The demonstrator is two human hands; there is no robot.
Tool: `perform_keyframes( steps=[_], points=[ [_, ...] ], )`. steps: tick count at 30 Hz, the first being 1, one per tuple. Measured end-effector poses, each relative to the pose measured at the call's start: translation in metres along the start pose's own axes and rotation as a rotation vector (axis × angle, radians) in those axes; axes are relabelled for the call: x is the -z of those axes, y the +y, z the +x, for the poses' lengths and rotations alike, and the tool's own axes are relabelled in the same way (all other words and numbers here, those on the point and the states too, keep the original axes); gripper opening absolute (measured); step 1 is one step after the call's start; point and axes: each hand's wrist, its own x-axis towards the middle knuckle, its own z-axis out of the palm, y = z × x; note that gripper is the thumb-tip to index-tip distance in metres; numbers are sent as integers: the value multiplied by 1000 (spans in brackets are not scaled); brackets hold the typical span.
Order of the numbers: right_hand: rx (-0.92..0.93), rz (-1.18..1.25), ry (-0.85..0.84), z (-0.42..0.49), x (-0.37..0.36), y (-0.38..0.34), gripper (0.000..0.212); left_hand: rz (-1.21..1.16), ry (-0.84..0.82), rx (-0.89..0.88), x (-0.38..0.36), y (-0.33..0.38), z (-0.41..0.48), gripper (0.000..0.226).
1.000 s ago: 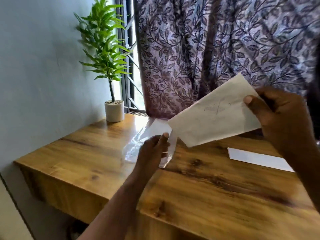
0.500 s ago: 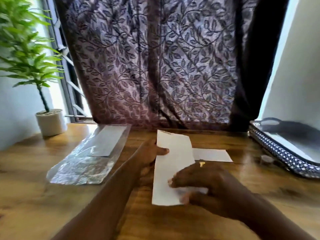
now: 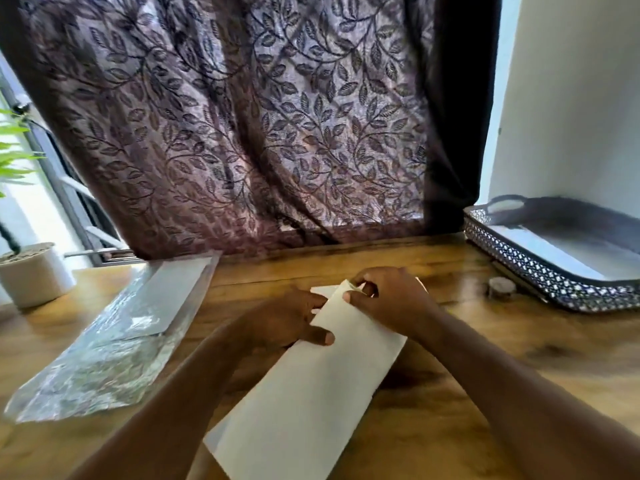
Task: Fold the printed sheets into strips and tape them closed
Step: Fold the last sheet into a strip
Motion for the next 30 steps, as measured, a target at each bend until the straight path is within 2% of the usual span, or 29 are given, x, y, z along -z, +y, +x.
perform_keyframes(
  steps=[5,9,12,19,21,23,25,30],
  points=[
    [-38,73,25,-5,9,14,23,-218,23,7,-1,-7,5,38],
    [-74,99,-53,-6,12,13,27,-80,114,-52,6,0,2,37],
    [-97,126,-93,-5,12,9,37,-32,103,-94,8,5,-1,38],
    [-98,49,-59,-9,17,8,34,8,119,-133,13,8,-2,35],
    [-124,229,-72,-8,21,6,32,15,138,-96,15,2,-2,30],
    [-189,543,-125,-9,27,7,32,76,163,-58,15,-4,0,19],
    [-237,771,-176,-11,33,10,38,168,252,-28,15,-11,5,16],
    [-286,1034,-251,-6,40,18,43,113,468,-37,6,-27,11,17]
  ],
)
